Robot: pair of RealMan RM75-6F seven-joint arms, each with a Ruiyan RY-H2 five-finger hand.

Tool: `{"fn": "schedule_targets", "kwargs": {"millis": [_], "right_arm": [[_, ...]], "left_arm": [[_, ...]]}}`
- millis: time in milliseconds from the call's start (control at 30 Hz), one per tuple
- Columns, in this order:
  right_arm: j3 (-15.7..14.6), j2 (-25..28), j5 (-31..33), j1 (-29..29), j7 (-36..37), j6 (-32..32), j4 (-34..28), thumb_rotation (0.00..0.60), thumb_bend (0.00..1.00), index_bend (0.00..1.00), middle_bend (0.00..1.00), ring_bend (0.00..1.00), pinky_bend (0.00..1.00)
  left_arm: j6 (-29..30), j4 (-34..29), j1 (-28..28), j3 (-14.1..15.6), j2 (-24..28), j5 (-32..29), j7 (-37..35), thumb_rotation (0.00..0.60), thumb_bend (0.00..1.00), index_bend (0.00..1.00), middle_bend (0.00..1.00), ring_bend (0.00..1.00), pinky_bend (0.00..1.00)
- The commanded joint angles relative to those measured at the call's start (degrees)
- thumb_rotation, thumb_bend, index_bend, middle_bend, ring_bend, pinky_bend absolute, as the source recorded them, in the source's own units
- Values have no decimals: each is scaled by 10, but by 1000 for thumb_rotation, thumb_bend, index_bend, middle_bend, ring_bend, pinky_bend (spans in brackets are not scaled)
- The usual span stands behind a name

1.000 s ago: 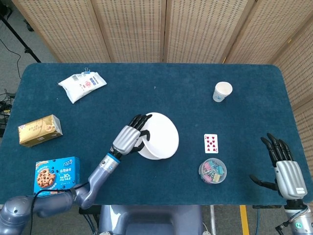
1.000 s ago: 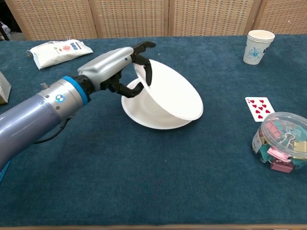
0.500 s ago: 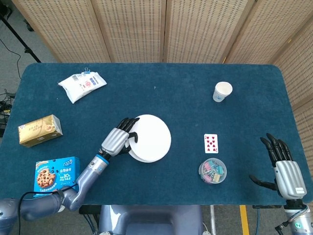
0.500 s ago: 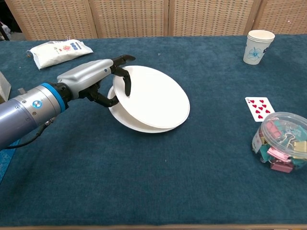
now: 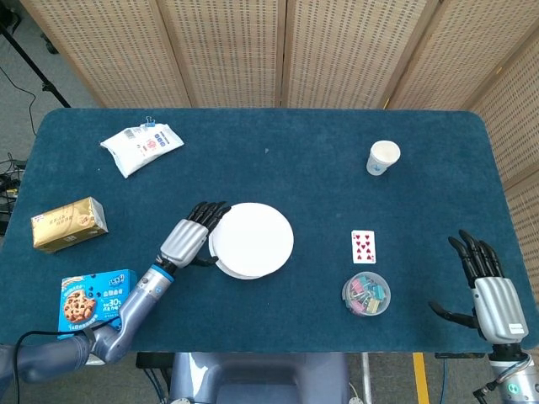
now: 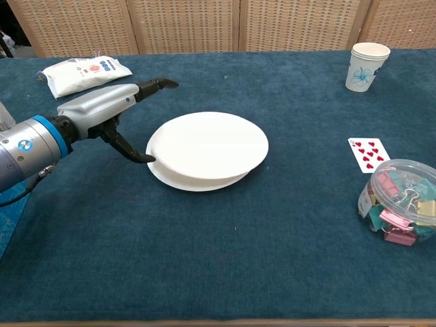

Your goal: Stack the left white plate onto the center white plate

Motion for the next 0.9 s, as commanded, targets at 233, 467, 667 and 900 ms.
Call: {"fn": "schedule_targets", "kwargs": {"millis": [233,467,667,900], "right_arm": [[-1,-1,-1,0,-5,0,-2,600,0,0,0,0,0],[-2,-1,-1,1,-5,-3,-4,600,0,0,0,0,0],[-2,-1,0,1,-2,-5,-3,600,0,0,0,0,0],[-3,1,-3,0,2,-2,-4,600,0,0,0,0,0]], "left_arm": [[3,-22,14,8,39,9,-13,600,0,0,0,0,0],[-13,-66,13,24,63,27,-32,600,0,0,0,0,0],[-65,-153,-2,32,108,0,80,600,0,0,0,0,0],[-103,-194,-18,19,114,-56,169,600,0,0,0,0,0]]}}
